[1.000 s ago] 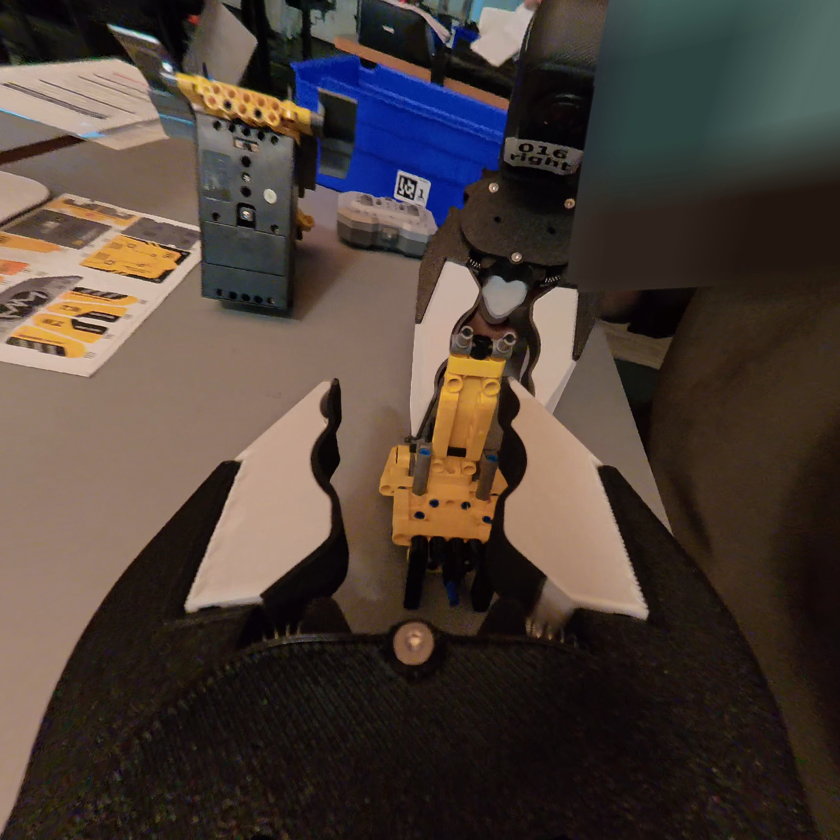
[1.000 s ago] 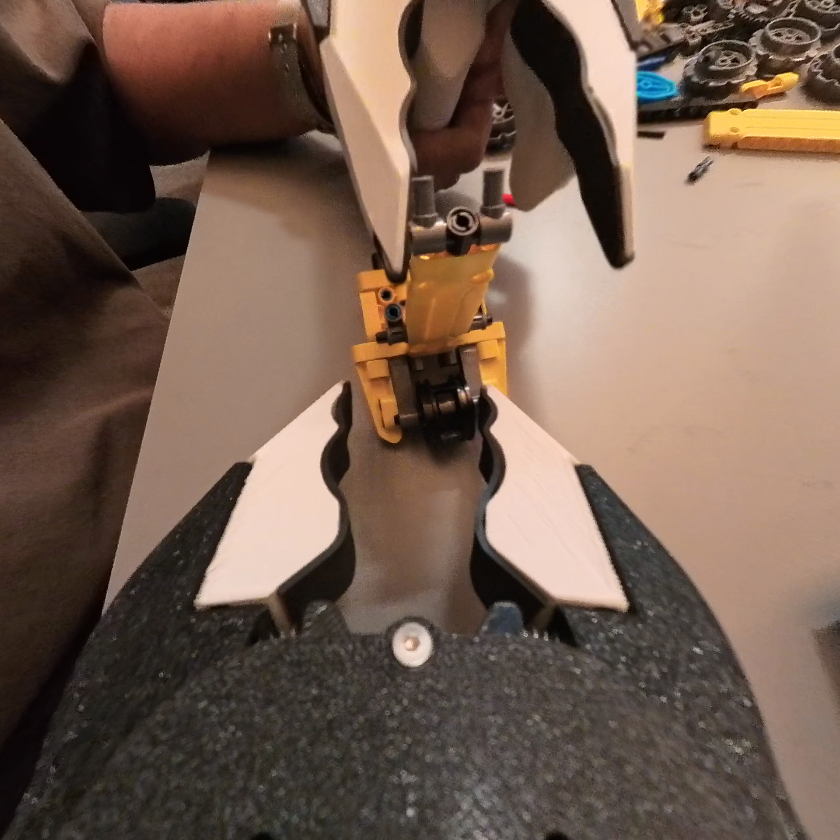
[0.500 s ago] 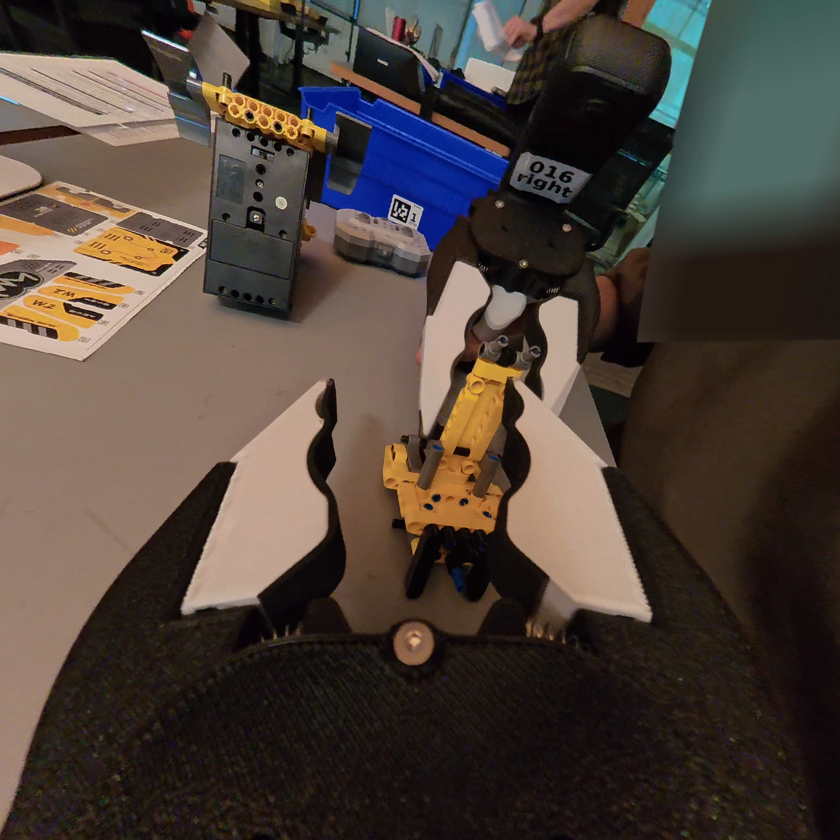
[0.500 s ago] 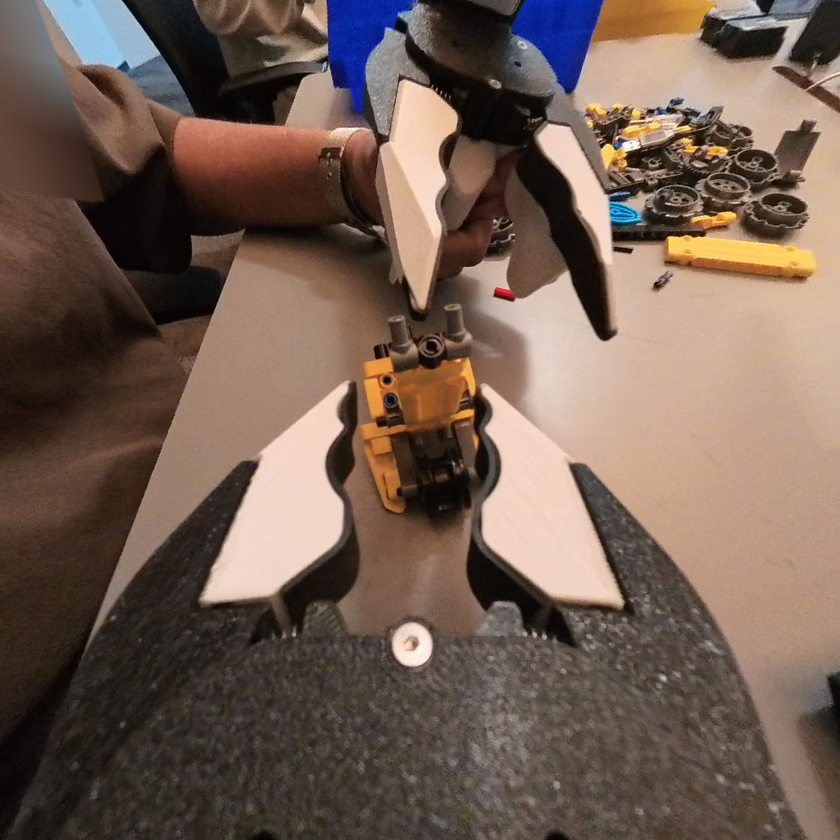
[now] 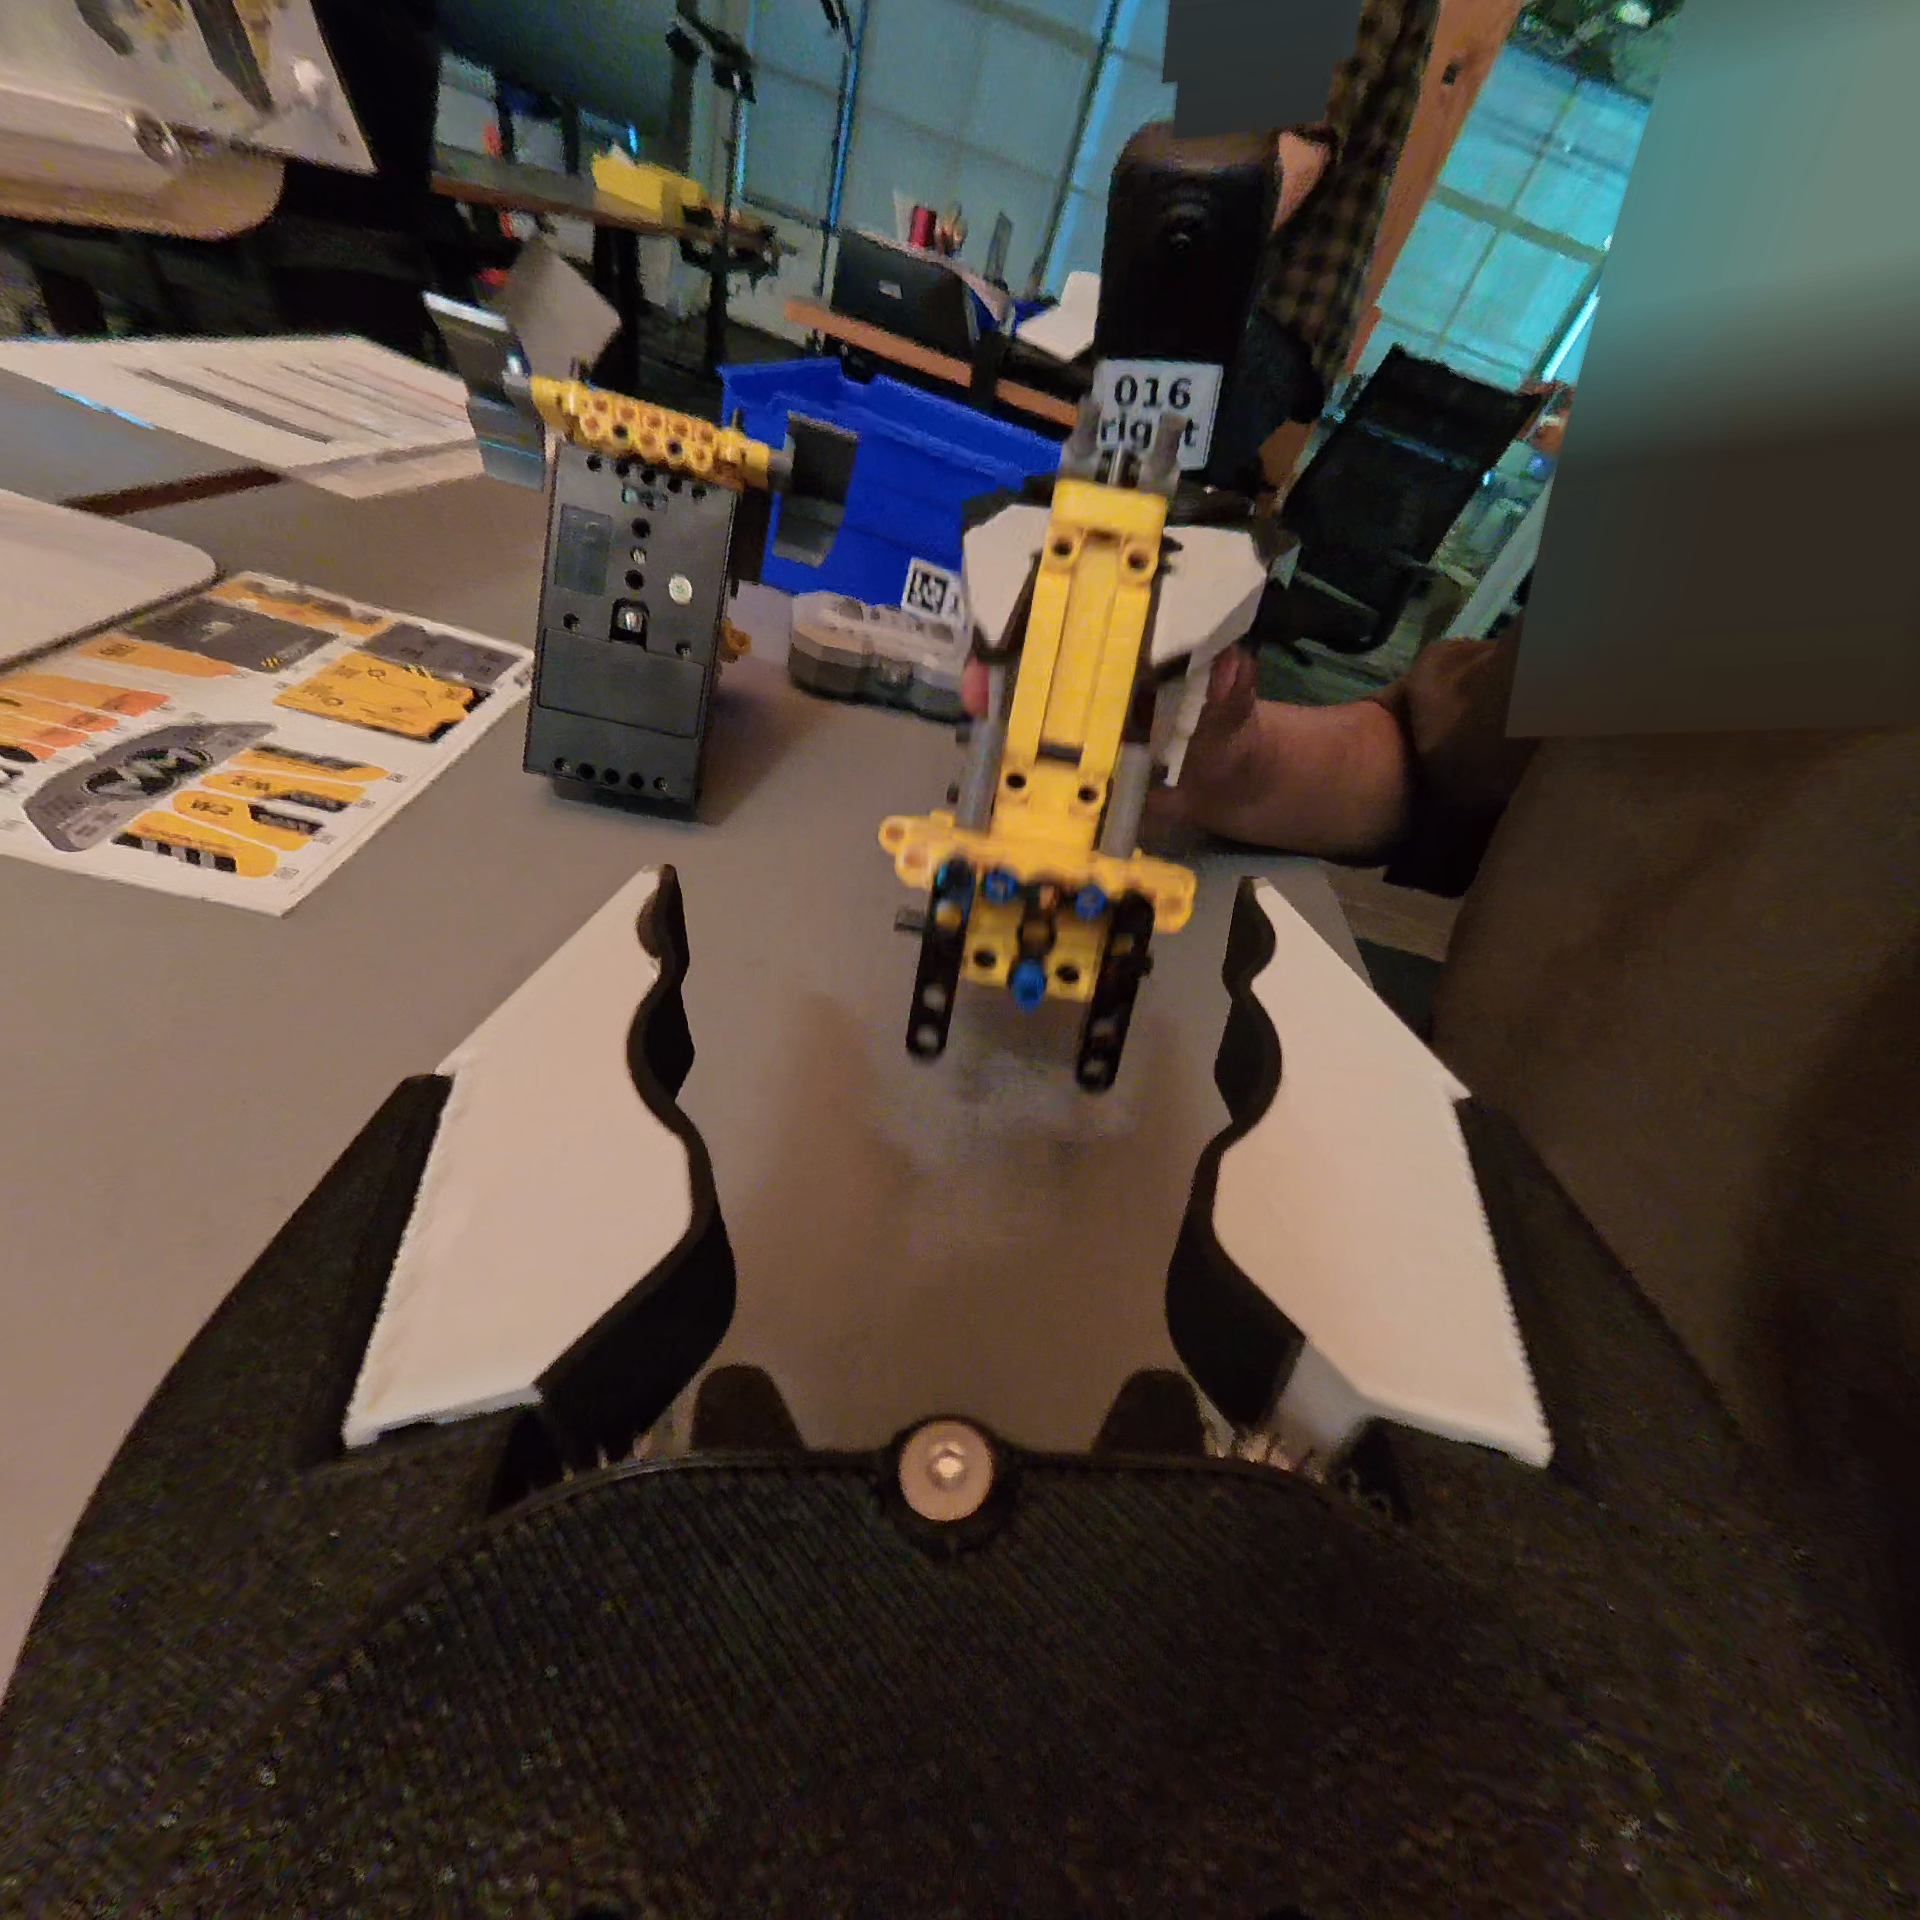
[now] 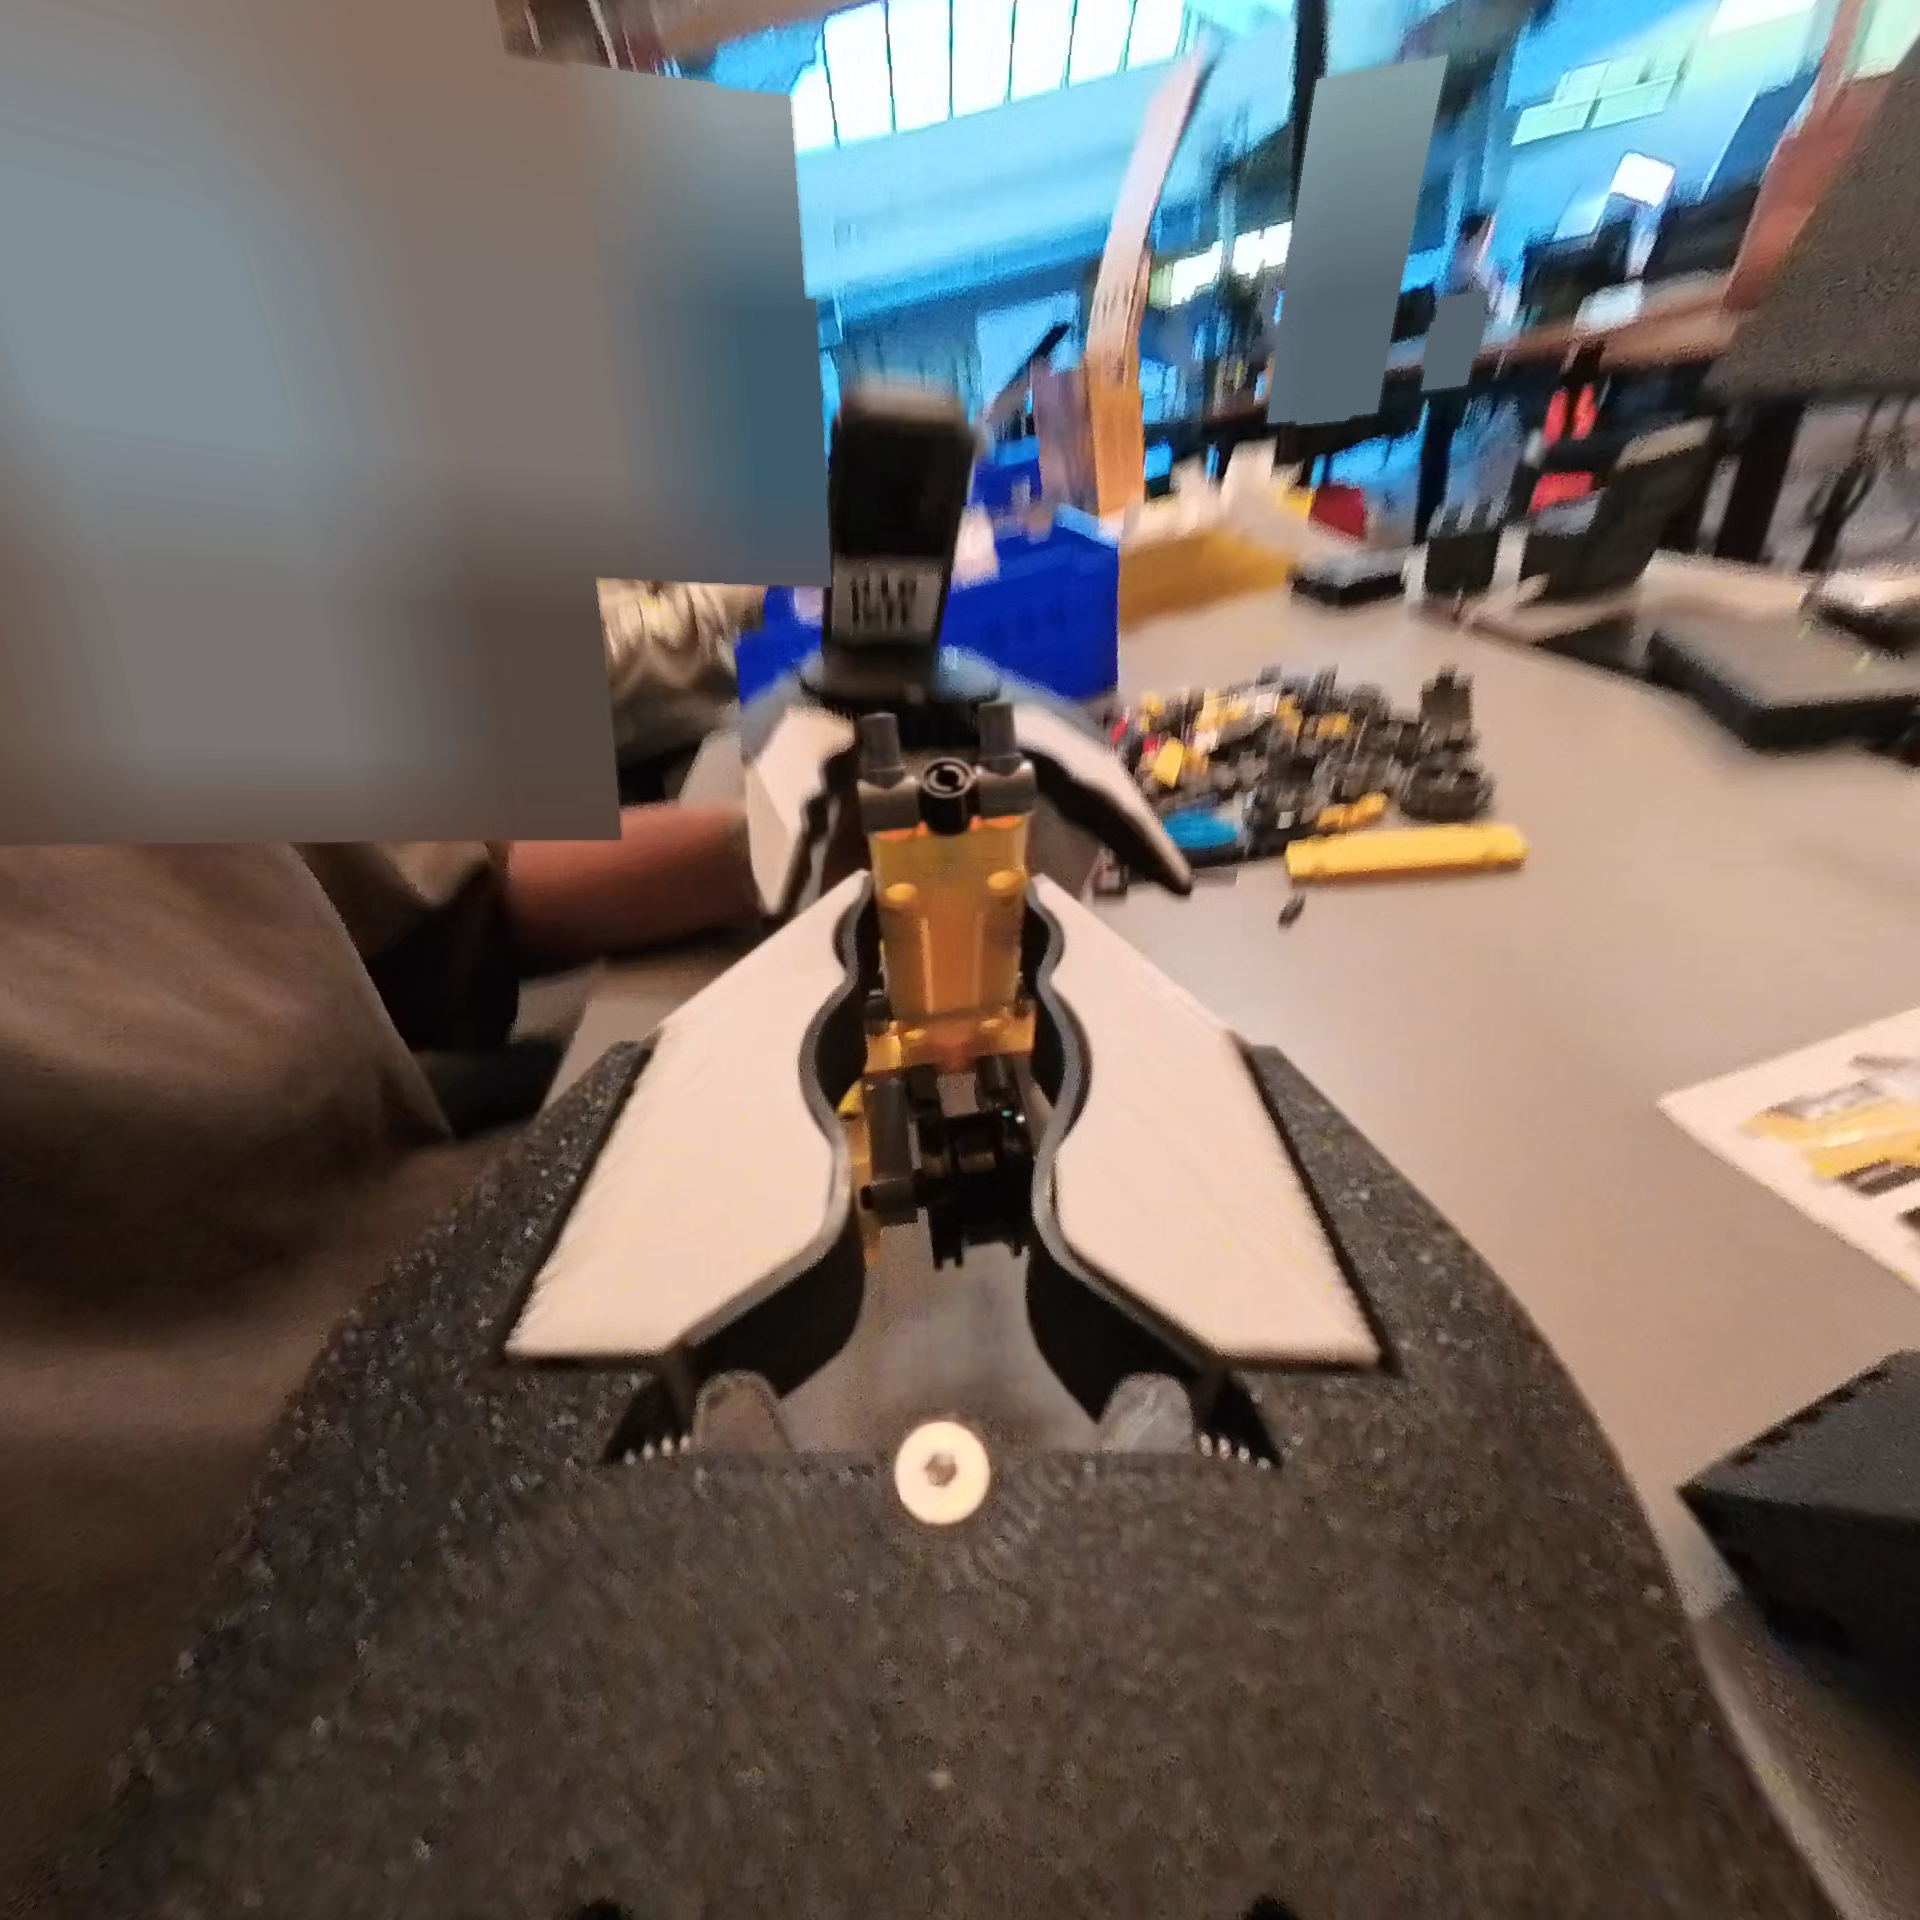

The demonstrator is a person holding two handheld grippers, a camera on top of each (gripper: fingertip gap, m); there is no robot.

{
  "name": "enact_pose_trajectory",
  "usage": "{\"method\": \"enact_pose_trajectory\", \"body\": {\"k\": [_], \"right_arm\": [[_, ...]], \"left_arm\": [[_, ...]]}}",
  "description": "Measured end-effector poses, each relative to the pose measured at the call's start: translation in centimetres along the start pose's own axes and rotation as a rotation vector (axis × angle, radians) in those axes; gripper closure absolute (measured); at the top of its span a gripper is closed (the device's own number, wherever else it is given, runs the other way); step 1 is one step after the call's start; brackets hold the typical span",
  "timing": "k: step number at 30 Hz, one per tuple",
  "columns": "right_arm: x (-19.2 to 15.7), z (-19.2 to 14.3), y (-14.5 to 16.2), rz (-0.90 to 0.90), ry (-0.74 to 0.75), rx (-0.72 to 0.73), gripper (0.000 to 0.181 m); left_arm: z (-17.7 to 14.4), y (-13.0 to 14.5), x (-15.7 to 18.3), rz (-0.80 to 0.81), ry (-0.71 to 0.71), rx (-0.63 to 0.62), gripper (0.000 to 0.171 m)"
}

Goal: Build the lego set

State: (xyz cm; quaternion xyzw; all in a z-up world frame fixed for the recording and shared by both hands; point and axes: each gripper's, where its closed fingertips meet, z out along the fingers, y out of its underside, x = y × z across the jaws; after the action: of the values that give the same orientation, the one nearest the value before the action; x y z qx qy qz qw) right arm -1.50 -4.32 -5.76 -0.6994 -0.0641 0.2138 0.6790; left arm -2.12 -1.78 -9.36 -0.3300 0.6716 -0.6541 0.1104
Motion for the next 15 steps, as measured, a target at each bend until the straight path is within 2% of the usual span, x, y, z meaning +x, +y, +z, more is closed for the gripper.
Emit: {"method": "enact_pose_trajectory", "body": {"k": [3, 6, 11, 15], "right_arm": [[0.0, -1.6, -3.5, 0.011, 0.011, 0.189, 0.156], [-0.3, -2.5, -5.3, 0.041, 0.008, 0.309, 0.156], [-1.3, -1.9, -5.5, 0.083, -0.029, 0.377, 0.156], [-1.8, -1.2, -5.3, 0.191, -0.083, 0.423, 0.156]], "left_arm": [[0.4, -1.5, 0.8, -0.033, 0.032, 0.104, 0.069], [1.7, -2.5, 2.7, -0.07, 0.098, 0.165, 0.063], [4.6, -0.5, 4.3, 0.004, 0.069, 0.094, 0.06], [5.1, -1.4, 4.7, -0.055, 0.074, 0.178, 0.074]]}}
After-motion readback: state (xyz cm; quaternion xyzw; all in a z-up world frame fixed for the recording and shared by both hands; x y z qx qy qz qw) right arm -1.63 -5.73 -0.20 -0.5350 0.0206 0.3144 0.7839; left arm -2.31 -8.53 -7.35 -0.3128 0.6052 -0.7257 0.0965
